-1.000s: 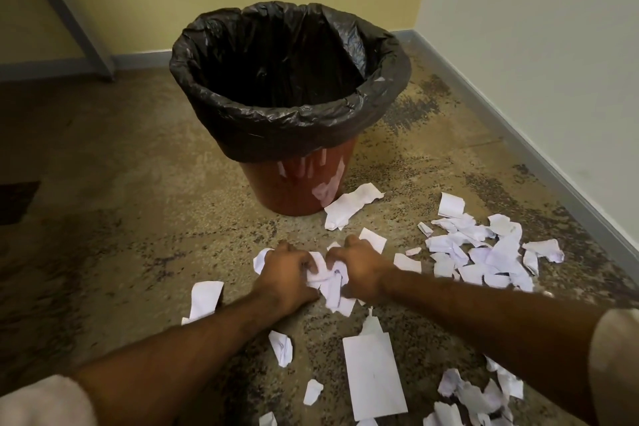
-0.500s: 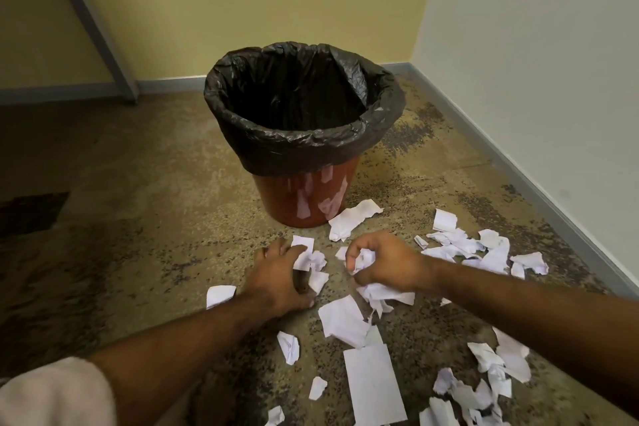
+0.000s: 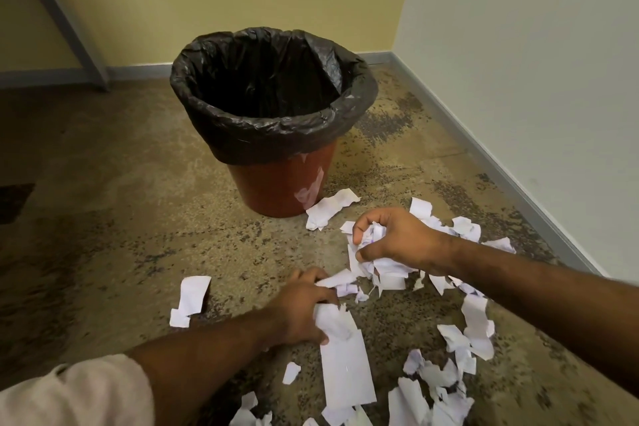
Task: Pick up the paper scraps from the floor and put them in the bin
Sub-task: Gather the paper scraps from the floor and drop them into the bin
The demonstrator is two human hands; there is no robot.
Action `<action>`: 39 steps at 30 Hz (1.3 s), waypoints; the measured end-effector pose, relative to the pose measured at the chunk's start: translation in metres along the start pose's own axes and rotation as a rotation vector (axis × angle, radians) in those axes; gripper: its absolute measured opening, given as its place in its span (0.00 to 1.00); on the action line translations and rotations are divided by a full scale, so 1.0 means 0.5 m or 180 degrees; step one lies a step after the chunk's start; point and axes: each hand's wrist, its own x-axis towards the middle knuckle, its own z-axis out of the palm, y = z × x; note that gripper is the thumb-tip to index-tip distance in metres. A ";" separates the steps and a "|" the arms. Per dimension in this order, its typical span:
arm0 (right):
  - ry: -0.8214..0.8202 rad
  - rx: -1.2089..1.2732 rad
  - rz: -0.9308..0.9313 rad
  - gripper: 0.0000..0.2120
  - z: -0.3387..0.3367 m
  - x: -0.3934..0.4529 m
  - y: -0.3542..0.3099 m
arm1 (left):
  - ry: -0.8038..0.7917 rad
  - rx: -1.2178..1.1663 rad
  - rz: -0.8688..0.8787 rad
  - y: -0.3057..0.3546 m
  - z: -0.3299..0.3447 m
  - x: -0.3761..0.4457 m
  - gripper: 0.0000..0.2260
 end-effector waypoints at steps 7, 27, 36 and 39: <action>-0.0038 0.0335 -0.0058 0.13 -0.006 -0.002 -0.015 | 0.0424 -0.0907 -0.0125 0.020 -0.033 -0.013 0.10; 0.1285 0.3439 -0.0874 0.08 -0.041 0.167 -0.357 | 0.2280 -0.4037 -0.0114 0.127 -0.588 -0.081 0.15; 0.0350 0.3391 -0.0296 0.31 -0.054 0.173 -0.343 | 0.2101 -0.5265 0.0169 0.090 -0.580 -0.083 0.24; 0.0455 0.3353 -0.0352 0.31 -0.060 0.165 -0.342 | 0.2313 -0.5239 0.0427 0.092 -0.567 -0.087 0.18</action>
